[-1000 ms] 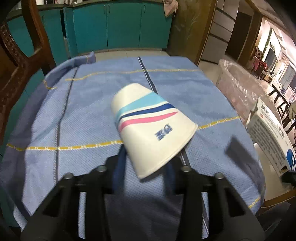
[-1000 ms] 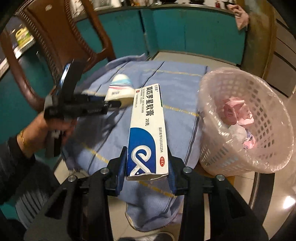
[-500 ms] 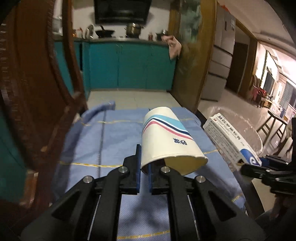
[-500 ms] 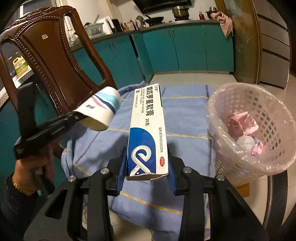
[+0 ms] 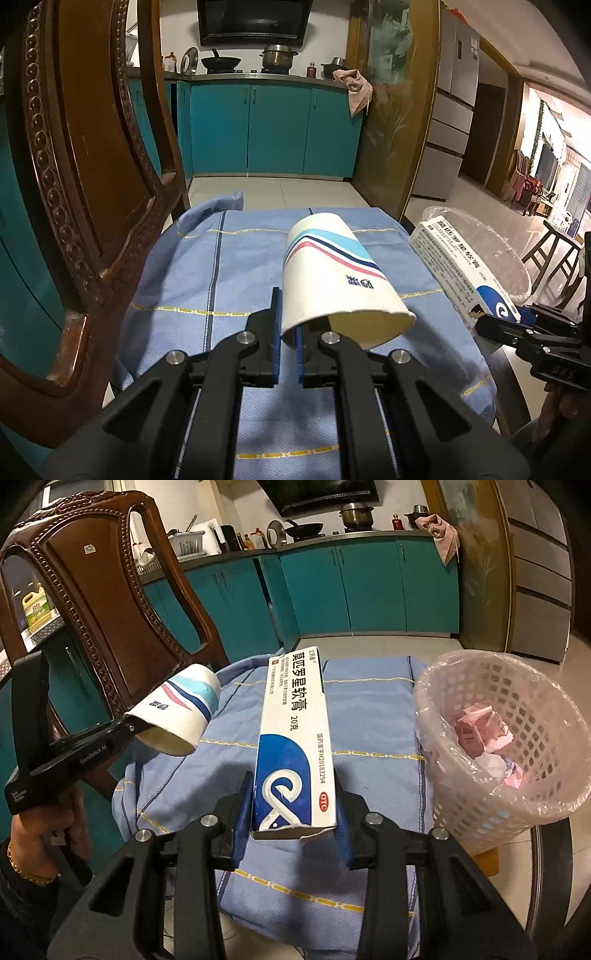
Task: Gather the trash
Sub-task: 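Carry the medicine box into the basket and open the right tool while the left holds the cup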
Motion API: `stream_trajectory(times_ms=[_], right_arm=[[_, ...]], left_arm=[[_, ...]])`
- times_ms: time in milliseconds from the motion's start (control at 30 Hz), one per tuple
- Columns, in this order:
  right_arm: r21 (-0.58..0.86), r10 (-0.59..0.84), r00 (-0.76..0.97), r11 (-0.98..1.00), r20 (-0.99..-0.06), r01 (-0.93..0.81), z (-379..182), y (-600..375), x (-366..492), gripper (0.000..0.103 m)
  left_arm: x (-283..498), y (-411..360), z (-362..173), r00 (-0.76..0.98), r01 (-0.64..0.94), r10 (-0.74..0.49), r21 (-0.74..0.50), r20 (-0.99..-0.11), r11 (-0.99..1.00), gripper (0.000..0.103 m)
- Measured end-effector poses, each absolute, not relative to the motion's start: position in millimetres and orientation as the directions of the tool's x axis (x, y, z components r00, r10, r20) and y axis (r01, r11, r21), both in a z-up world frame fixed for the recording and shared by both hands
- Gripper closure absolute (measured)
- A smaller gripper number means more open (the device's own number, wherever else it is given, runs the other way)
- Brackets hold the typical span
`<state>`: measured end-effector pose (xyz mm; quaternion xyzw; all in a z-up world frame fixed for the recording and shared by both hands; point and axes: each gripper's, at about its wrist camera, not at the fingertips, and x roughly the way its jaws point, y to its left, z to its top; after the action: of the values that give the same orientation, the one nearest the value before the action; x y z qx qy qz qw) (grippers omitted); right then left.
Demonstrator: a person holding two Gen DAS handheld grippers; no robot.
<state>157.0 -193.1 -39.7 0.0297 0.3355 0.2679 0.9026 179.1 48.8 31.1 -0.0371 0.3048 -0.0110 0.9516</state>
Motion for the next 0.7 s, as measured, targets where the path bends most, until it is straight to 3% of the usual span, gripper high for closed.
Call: stream_trajectory(times_ms=[233, 367, 500, 567, 600, 633, 700], right_arm=[[0.238, 0.504, 0.631, 0.855, -0.59, -0.461, -39, -195, 158, 0.065], [0.234, 0.487, 0.682, 0.87, -0.546, -0.434, -27, -207, 159, 0.065], [0.235, 0.363, 0.801, 0.93, -0.475, -0.282, -5, -256, 182, 0.065], [0.224, 0.284, 0.825, 0.955, -0.488, -0.197, -9, -279, 202, 0.064], [0.234, 0.262, 0.815, 0.959, -0.518, -0.16, -17, -290, 216, 0.061], [0.248, 0.252, 0.802, 0.959, -0.542, -0.135, -24, -298, 226, 0.046], [0.293, 0.21, 0.793, 0.955, -0.573, -0.041, -39, -319, 235, 0.03]], left_arm=[[183, 51, 29, 0.81, -0.006, -0.042, -0.08, -0.584, 0.997, 0.096], [181, 50, 29, 0.812, -0.005, -0.045, -0.083, -0.582, 0.997, 0.096], [181, 49, 28, 0.813, 0.006, -0.058, -0.09, -0.58, 0.996, 0.096], [181, 47, 27, 0.813, 0.013, -0.063, -0.09, -0.579, 0.996, 0.096], [181, 46, 27, 0.813, 0.018, -0.068, -0.091, -0.579, 0.996, 0.096], [181, 44, 27, 0.812, 0.025, -0.073, -0.091, -0.579, 0.996, 0.096], [182, 40, 26, 0.811, 0.041, -0.083, -0.086, -0.579, 0.995, 0.096]])
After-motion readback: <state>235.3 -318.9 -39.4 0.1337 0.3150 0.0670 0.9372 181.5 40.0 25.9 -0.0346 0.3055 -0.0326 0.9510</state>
